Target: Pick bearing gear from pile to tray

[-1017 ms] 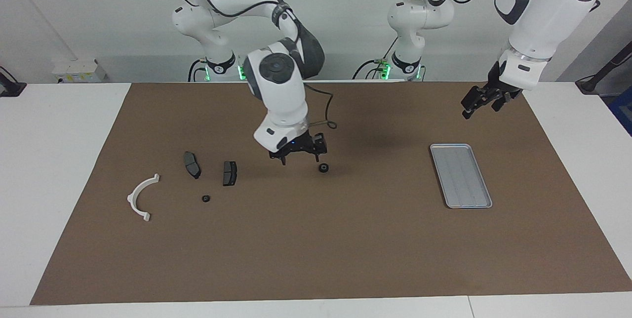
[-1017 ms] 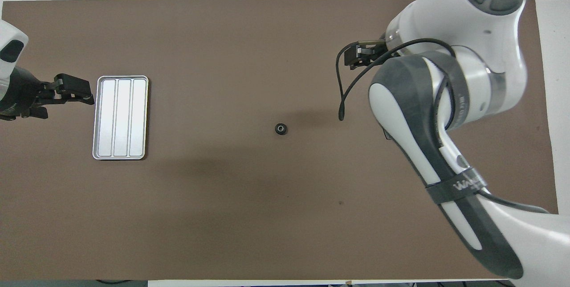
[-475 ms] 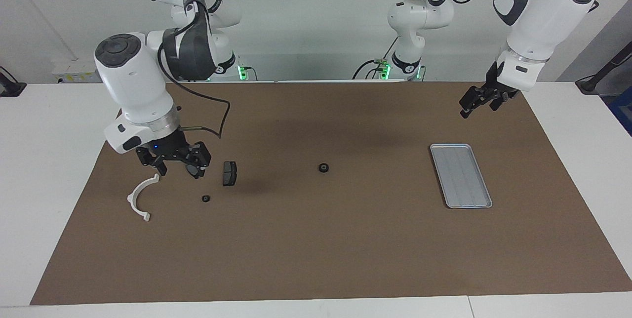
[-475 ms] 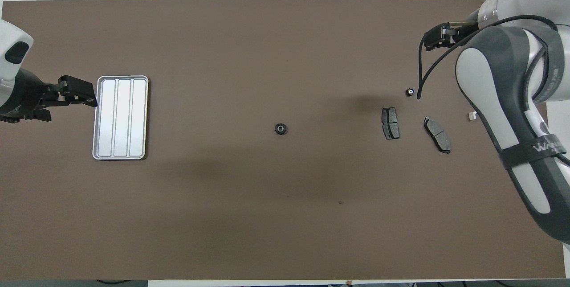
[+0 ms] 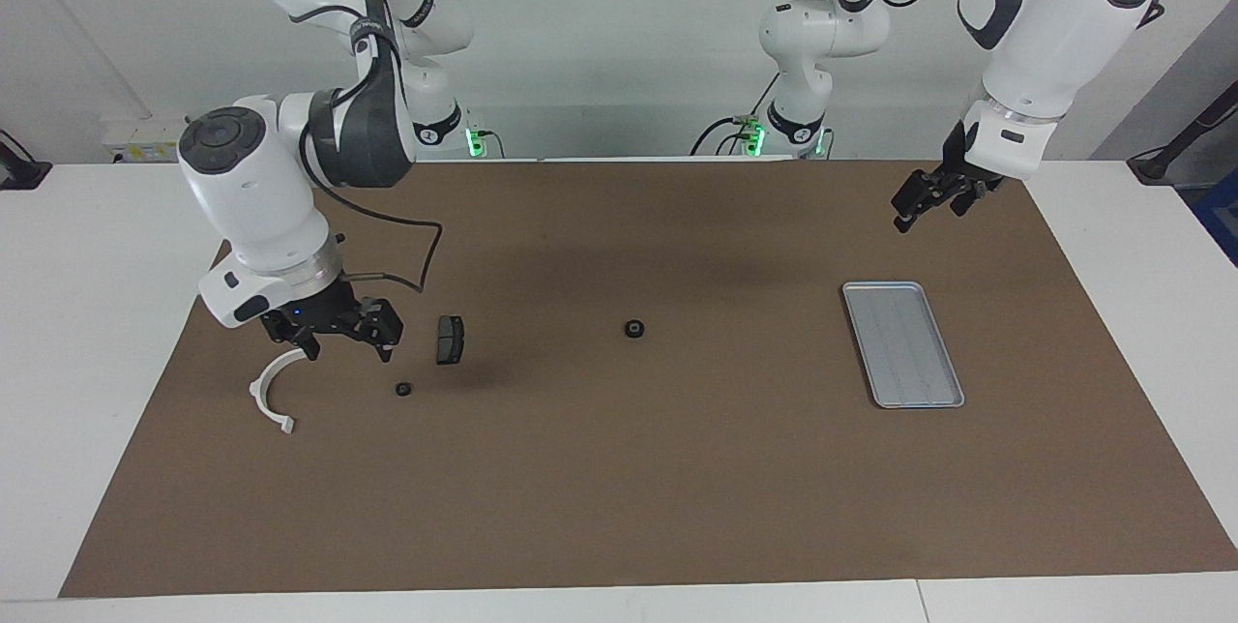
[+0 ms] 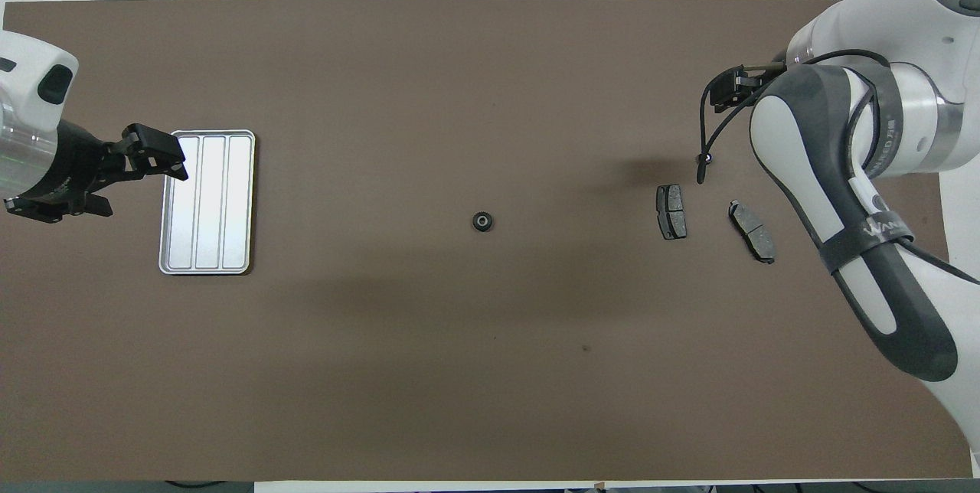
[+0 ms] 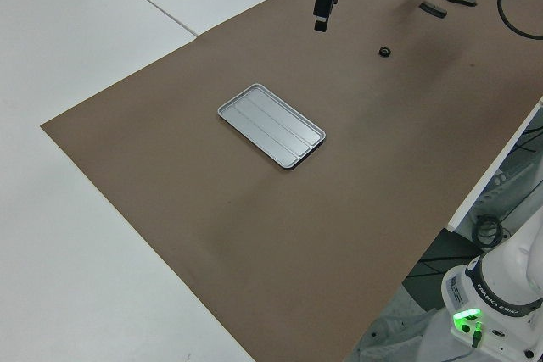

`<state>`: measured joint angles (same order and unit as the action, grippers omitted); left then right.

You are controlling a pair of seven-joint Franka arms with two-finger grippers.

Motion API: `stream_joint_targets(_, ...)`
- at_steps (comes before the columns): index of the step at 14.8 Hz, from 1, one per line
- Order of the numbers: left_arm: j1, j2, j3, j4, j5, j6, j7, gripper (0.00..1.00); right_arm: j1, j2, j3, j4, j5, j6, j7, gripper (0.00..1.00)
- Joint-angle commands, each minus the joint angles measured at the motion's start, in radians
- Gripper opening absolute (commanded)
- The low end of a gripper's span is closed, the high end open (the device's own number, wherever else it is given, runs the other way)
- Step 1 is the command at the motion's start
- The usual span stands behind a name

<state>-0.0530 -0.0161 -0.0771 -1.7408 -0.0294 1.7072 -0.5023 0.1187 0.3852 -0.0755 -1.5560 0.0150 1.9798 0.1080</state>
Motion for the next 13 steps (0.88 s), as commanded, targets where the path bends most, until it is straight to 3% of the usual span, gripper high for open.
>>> stream_joint_targets(1, -0.109, 0.036, 0.011, -0.042, -0.012, 0.081, -0.156, 1.00, -0.025, 0.003, 0.017, -0.039, -0.009, 0.056, -0.018, 0.99)
stream_joint_targets(6, -0.266, 0.209, 0.013, -0.013, -0.014, 0.242, -0.379, 1.00, -0.027, 0.050, 0.022, -0.055, -0.009, 0.106, -0.018, 0.97)
stream_joint_targets(7, -0.313, 0.264, 0.013, 0.013, -0.008, 0.249, -0.439, 1.00, -0.027, 0.060, 0.022, -0.053, -0.009, 0.108, -0.018, 0.97)
stream_joint_targets(9, -0.408, 0.443, 0.020, 0.158, 0.020, 0.250, -0.537, 1.00, -0.027, 0.083, 0.025, -0.052, -0.009, 0.134, -0.016, 0.97)
stream_joint_targets(13, -0.439, 0.492, 0.019, 0.182, 0.003, 0.331, -0.573, 1.00, -0.019, 0.119, 0.031, -0.052, -0.009, 0.180, -0.010, 0.96)
